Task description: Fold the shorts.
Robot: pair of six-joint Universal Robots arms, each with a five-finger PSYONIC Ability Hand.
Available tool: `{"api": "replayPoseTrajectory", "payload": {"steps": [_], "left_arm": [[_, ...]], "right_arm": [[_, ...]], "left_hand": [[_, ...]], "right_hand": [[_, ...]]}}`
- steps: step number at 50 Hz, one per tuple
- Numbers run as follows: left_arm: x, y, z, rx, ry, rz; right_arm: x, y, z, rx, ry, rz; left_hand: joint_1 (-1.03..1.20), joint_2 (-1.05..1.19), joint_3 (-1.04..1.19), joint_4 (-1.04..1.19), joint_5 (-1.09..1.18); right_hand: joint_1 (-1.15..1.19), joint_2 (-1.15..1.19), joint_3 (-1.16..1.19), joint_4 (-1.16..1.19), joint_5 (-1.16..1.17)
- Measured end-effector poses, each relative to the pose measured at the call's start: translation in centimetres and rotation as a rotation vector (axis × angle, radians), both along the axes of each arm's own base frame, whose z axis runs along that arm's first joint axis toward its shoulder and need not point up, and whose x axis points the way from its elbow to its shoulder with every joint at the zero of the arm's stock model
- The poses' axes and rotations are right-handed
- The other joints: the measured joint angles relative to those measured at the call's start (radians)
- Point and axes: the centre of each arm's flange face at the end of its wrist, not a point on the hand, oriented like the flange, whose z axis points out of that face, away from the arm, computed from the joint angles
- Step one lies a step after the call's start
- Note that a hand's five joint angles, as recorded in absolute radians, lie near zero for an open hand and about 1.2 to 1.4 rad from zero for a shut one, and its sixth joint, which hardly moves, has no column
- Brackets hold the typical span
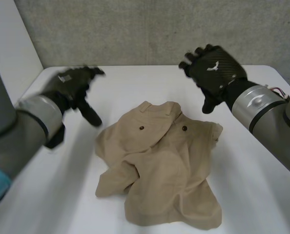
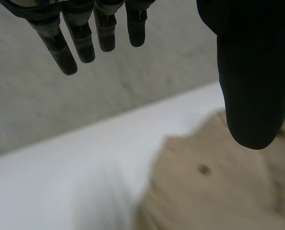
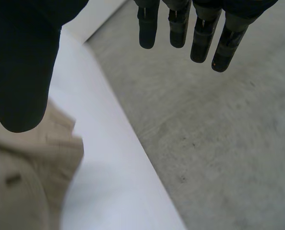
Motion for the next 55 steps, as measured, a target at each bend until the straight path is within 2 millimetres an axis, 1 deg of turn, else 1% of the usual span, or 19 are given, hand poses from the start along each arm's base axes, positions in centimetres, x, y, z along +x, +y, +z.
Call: {"api": "replayPoseTrajectory", "payload": {"steps": [4, 5, 7, 9, 17, 19, 22, 23, 24, 25, 26, 29, 32, 37, 43, 47, 50, 53, 55], "left_arm": [[-0.6, 3.0, -2.4, 0.090, -0.047, -0.058], [-0.6, 3.0, -2.4, 0.090, -0.047, -0.058], [-0.7, 4.8, -4.0, 0.132, -0.067, -0.081], [-0.8, 5.4, -4.7, 0.140, -0.069, -0.083], [-1.4, 5.8, -7.6, 0.134, -0.073, -0.049], [-1.8, 5.7, -8.6, 0.141, -0.085, -0.047], [-2.3, 5.5, -9.9, 0.158, -0.105, -0.052], [-2.5, 5.5, -10.4, 0.166, -0.113, -0.055], [-2.7, 5.4, -10.7, 0.172, -0.119, -0.057], [-2.7, 5.3, -11.0, 0.177, -0.124, -0.059], [-2.9, 5.2, -11.4, 0.185, -0.132, -0.061], [-3.4, 4.8, -12.0, 0.192, -0.140, -0.066], [-3.8, 4.2, -12.0, 0.178, -0.135, -0.067], [-4.6, 1.6, -10.7, 0.084, -0.113, -0.053], [-3.9, -8.6, -5.8, -0.286, -0.167, 0.079], [-3.5, -15.0, -3.0, -0.556, -0.234, 0.179], [-3.7, -17.2, -2.5, -0.659, -0.246, 0.214], [-4.4, -19.0, -3.2, -0.748, -0.238, 0.231], [-4.9, -19.2, -4.3, -0.759, -0.232, 0.217]], "right_arm": [[0.1, -1.3, -2.5, -0.119, 0.237, 0.071], [0.1, -1.3, -2.5, -0.119, 0.237, 0.071], [-0.3, -2.2, -4.7, -0.142, 0.362, 0.095], [-0.7, -2.8, -5.9, -0.133, 0.415, 0.102], [-2.1, -4.1, -10.1, -0.021, 0.505, 0.105], [-2.3, -4.4, -11.0, 0.009, 0.508, 0.102], [-2.6, -4.7, -12.0, 0.047, 0.503, 0.096], [-2.7, -4.7, -12.3, 0.062, 0.496, 0.093], [-2.8, -4.8, -12.5, 0.076, 0.486, 0.091], [-2.8, -4.8, -12.5, 0.080, 0.483, 0.090], [-2.8, -4.8, -12.7, 0.101, 0.462, 0.088], [-2.9, -4.6, -12.6, 0.139, 0.416, 0.089], [-2.9, -4.2, -12.3, 0.177, 0.367, 0.092], [-3.3, -2.9, -10.6, 0.231, 0.266, 0.078], [-3.2, -0.9, -8.7, 0.329, 0.120, 0.039], [-1.8, 1.0, -7.9, 0.422, -0.009, 0.027], [-0.9, 1.5, -7.8, 0.447, -0.058, 0.016], [0.9, 1.9, -8.0, 0.455, -0.124, -0.023], [2.0, 1.9, -8.4, 0.444, -0.143, -0.049]], "left_hand": [[0.000, 0.000, 0.000, 0.000, 0.000], [0.000, 0.000, 0.000, 0.000, 0.000], [0.000, 0.000, 0.000, 0.000, 0.000], [0.000, 0.000, 0.000, 0.000, 0.000], [0.032, 0.029, 0.020, 0.026, 0.020], [0.135, 0.111, 0.100, 0.111, 0.097], [0.346, 0.304, 0.291, 0.303, 0.287], [0.387, 0.342, 0.330, 0.341, 0.324], [0.652, 0.588, 0.574, 0.586, 0.564], [0.726, 0.694, 0.677, 0.677, 0.654], [0.809, 0.811, 0.790, 0.797, 0.774], [0.931, 0.967, 0.943, 0.966, 0.937], [0.931, 0.987, 0.964, 0.994, 0.939], [0.931, 0.990, 0.973, 0.996, 0.939], [0.931, 0.992, 0.975, 0.998, 0.939], [0.931, 0.992, 0.975, 0.998, 0.939], [0.931, 0.992, 0.975, 0.998, 0.939], [0.927, 0.976, 0.966, 0.985, 0.935], [0.713, 0.741, 0.732, 0.741, 0.724]], "right_hand": [[0.000, 0.000, 0.000, 0.000, 0.000], [0.000, 0.000, 0.000, 0.000, 0.000], [0.000, 0.000, 0.000, 0.000, 0.000], [0.000, 0.000, 0.000, 0.000, 0.000], [0.001, 0.003, 0.004, 0.002, 0.001], [0.001, 0.003, 0.004, 0.002, 0.001], [0.291, 0.360, 0.354, 0.333, 0.304], [0.291, 0.360, 0.354, 0.333, 0.304], [0.291, 0.360, 0.354, 0.333, 0.304], [0.594, 0.737, 0.739, 0.705, 0.666], [0.723, 0.908, 0.902, 0.886, 0.842], [0.753, 0.951, 0.964, 0.952, 0.905], [0.753, 0.951, 0.965, 0.956, 0.913], [0.753, 0.951, 0.965, 0.956, 0.916], [0.753, 0.951, 0.965, 0.956, 0.916], [0.753, 0.951, 0.965, 0.956, 0.916], [0.753, 0.951, 0.965, 0.956, 0.917], [0.753, 0.951, 0.965, 0.956, 0.918], [0.753, 0.951, 0.965, 0.956, 0.918]]}}
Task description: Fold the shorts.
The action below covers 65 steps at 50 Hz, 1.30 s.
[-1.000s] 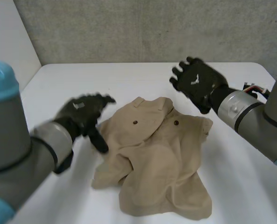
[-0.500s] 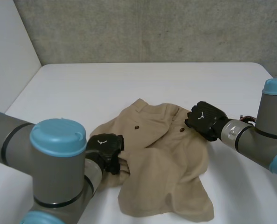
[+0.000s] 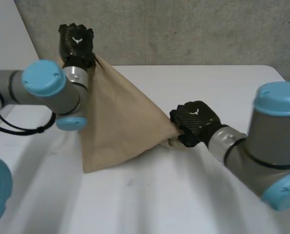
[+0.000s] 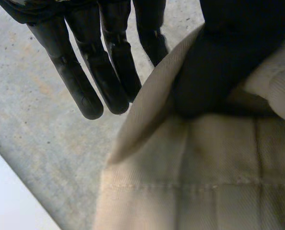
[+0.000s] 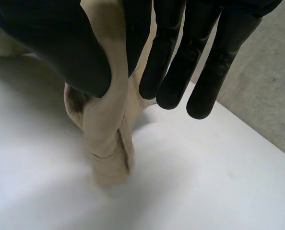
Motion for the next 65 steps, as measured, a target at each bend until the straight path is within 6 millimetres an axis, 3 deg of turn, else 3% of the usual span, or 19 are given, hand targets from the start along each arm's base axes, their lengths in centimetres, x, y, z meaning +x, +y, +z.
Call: {"api": "replayPoseTrajectory", "payload": {"steps": [1, 2, 4, 7, 10, 15, 20, 31, 35, 40, 49, 65], "left_arm": [[-0.2, 0.1, -0.5, 0.004, -0.003, -0.008], [-0.5, 0.4, -1.5, 0.021, -0.013, -0.024], [-0.8, 1.2, -2.9, 0.056, -0.032, -0.050], [-1.1, 3.1, -4.7, 0.118, -0.063, -0.087], [-0.6, 4.7, -5.1, 0.164, -0.080, -0.095], [1.9, 7.2, -4.8, 0.256, -0.099, -0.047], [4.6, 11.0, -3.7, 0.369, -0.089, -0.018], [8.3, 19.0, -1.7, 0.590, 0.109, -0.070], [9.1, 21.4, -2.1, 0.699, 0.161, -0.112], [9.5, 23.8, -3.5, 0.845, 0.146, -0.179], [9.5, 24.3, -5.3, 0.951, 0.117, -0.235], [9.0, 18.8, -9.2, 0.941, 0.058, -0.180]], "right_arm": [[0.2, 0.0, -0.1, -0.002, -0.001, -0.004], [0.7, 0.0, -0.3, -0.009, -0.002, -0.016], [1.2, 0.0, -0.6, -0.017, 0.000, -0.026], [1.8, -0.2, -1.1, -0.023, 0.007, -0.035], [2.1, -0.6, -1.6, -0.022, 0.011, -0.039], [2.5, -1.2, -2.4, -0.011, 0.017, -0.045], [2.5, -1.4, -2.9, 0.000, 0.021, -0.052], [2.1, -1.9, -2.7, 0.040, -0.034, -0.124], [2.1, -1.9, -3.0, 0.057, -0.043, -0.134], [2.1, -2.0, -3.3, 0.064, -0.040, -0.134], [2.0, -2.0, -3.0, 0.060, -0.042, -0.132], [1.7, -1.8, -2.3, 0.052, -0.044, -0.134]], "left_hand": [[0.000, 0.000, 0.000, 0.000, 0.000], [-0.349, -0.327, -0.321, -0.307, -0.304], [-0.633, -0.593, -0.571, -0.583, -0.573], [-0.717, -0.736, -0.731, -0.740, -0.722], [-0.717, -0.743, -0.735, -0.744, -0.723], [-0.716, -0.743, -0.735, -0.744, -0.723], [-0.715, -0.743, -0.735, -0.744, -0.723], [-0.602, -0.647, -0.649, -0.646, -0.643], [-0.564, -0.603, -0.605, -0.604, -0.602], [-0.344, -0.399, -0.400, -0.399, -0.398], [-0.298, -0.341, -0.346, -0.342, -0.345], [-0.300, -0.341, -0.346, -0.343, -0.345]], "right_hand": [[0.000, 0.000, 0.000, 0.000, 0.000], [0.000, 0.000, 0.000, 0.000, 0.002], [0.000, 0.000, 0.000, 0.000, 0.002], [0.000, 0.000, 0.000, 0.000, 0.003], [0.000, 0.000, 0.000, 0.000, 0.003], [0.000, 0.000, 0.000, 0.000, 0.003], [0.000, 0.000, 0.000, 0.000, 0.003], [0.000, 0.000, 0.000, 0.000, 0.004], [0.000, 0.000, 0.000, 0.000, 0.004], [0.000, 0.000, 0.000, 0.000, 0.004], [0.000, 0.000, 0.000, 0.000, 0.004], [0.000, 0.000, 0.000, 0.000, 0.004]]}}
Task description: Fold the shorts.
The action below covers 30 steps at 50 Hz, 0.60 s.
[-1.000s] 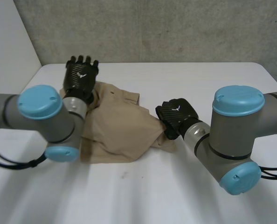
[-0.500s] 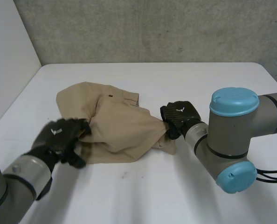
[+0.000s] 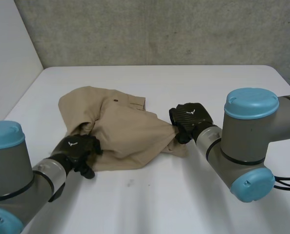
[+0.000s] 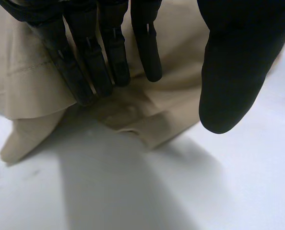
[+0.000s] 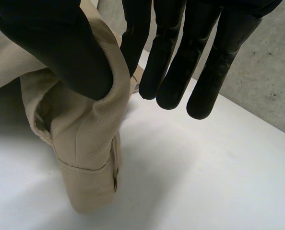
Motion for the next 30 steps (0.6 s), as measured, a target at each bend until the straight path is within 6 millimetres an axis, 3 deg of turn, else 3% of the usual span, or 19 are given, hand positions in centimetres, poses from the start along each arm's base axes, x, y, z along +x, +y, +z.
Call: {"api": "replayPoseTrajectory", "payload": {"steps": [6, 30], "left_arm": [[0.3, -1.3, -0.9, -0.029, -0.065, -0.012], [-0.6, -2.4, -2.5, -0.009, -0.091, -0.039]], "right_arm": [[0.0, 0.1, -0.1, 0.003, 0.003, 0.004], [0.1, 0.1, -0.5, 0.008, 0.010, 0.008]], "left_hand": [[0.000, 0.000, 0.000, 0.000, 0.000], [0.139, 0.140, 0.141, 0.136, 0.133]], "right_hand": [[0.000, 0.000, 0.000, 0.000, 0.000], [0.000, 0.000, 0.000, 0.000, 0.000]]}}
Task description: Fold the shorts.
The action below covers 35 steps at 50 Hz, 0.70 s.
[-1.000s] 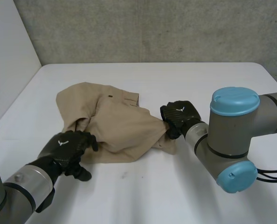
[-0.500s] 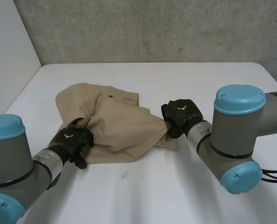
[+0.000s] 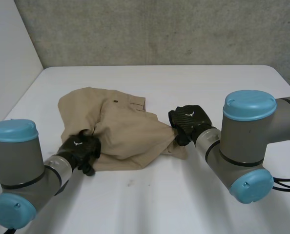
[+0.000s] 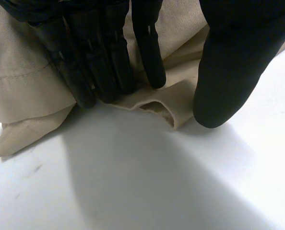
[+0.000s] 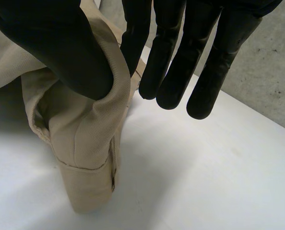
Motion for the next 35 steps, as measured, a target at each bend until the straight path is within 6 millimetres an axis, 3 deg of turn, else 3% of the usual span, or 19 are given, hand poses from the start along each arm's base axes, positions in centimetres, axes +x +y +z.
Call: {"api": "replayPoseTrajectory", "payload": {"steps": [7, 13, 18, 22, 23, 26, 27, 28, 29, 30, 31, 33, 34, 35], "left_arm": [[-0.2, -0.4, -0.2, -0.003, 0.001, -0.004], [-0.2, -0.7, -0.2, -0.010, -0.002, 0.004], [-0.4, -0.9, 1.3, -0.071, -0.008, 0.036], [-1.0, -0.4, 7.0, -0.246, 0.041, 0.053], [-1.0, 0.1, 10.0, -0.332, 0.075, 0.055], [-0.7, 1.3, 16.5, -0.515, 0.158, 0.061], [-0.2, 2.6, 21.2, -0.644, 0.217, 0.065], [0.1, 3.1, 22.6, -0.682, 0.235, 0.067], [0.6, 4.2, 25.3, -0.754, 0.267, 0.070], [0.6, 4.2, 25.3, -0.754, 0.267, 0.070], [1.3, 5.7, 28.6, -0.836, 0.304, 0.075], [1.5, 6.1, 29.4, -0.854, 0.312, 0.076], [2.1, 7.4, 32.1, -0.914, 0.339, 0.082], [2.2, 7.6, 32.4, -0.921, 0.342, 0.083]], "right_arm": [[0.0, 0.0, 0.0, 0.000, 0.002, 0.001], [0.0, 0.0, 0.1, -0.004, 0.002, -0.001], [-0.1, -0.1, 1.3, -0.049, 0.016, 0.005], [-0.6, 0.2, 5.3, -0.194, 0.059, 0.026], [-0.9, 0.5, 7.3, -0.268, 0.092, 0.034], [-1.8, 1.2, 11.3, -0.422, 0.161, 0.031], [-2.6, 1.9, 14.3, -0.529, 0.205, 0.010], [-2.8, 2.1, 15.2, -0.561, 0.217, -0.001], [-3.4, 2.5, 17.1, -0.618, 0.229, -0.026], [-3.4, 2.5, 17.1, -0.618, 0.229, -0.026], [-4.2, 3.4, 20.4, -0.710, 0.228, -0.074], [-4.4, 3.6, 21.1, -0.731, 0.224, -0.085], [-5.2, 4.5, 24.1, -0.806, 0.196, -0.126], [-5.3, 4.6, 24.5, -0.816, 0.191, -0.131]], "left_hand": [[0.094, 0.115, 0.114, 0.115, 0.115], [0.313, 0.377, 0.366, 0.374, 0.365], [0.338, 0.448, 0.439, 0.460, 0.403], [0.338, 0.448, 0.439, 0.460, 0.403], [0.338, 0.448, 0.440, 0.460, 0.403], [0.338, 0.449, 0.447, 0.462, 0.403], [0.338, 0.450, 0.447, 0.463, 0.403], [0.338, 0.450, 0.447, 0.463, 0.403], [0.338, 0.451, 0.447, 0.463, 0.403], [0.338, 0.451, 0.447, 0.463, 0.403], [0.338, 0.451, 0.447, 0.463, 0.403], [0.338, 0.452, 0.447, 0.463, 0.403], [0.338, 0.453, 0.447, 0.463, 0.403], [0.338, 0.453, 0.447, 0.463, 0.403]], "right_hand": [[0.000, 0.000, 0.000, 0.000, 0.000], [0.000, 0.000, 0.000, 0.000, 0.000], [0.000, 0.000, 0.000, 0.000, 0.000], [0.000, 0.000, 0.000, 0.003, 0.000], [0.000, 0.000, 0.000, 0.005, 0.000], [0.000, 0.000, 0.005, 0.005, 0.000], [0.000, 0.000, 0.007, 0.005, 0.000], [0.000, 0.000, 0.007, 0.005, 0.000], [0.000, 0.000, 0.007, 0.005, 0.000], [0.000, 0.000, 0.007, 0.005, 0.000], [0.000, 0.000, 0.007, 0.005, 0.000], [0.000, 0.000, 0.007, 0.005, 0.000], [0.000, 0.000, 0.007, 0.005, 0.000], [0.000, 0.000, 0.007, 0.005, 0.000]]}}
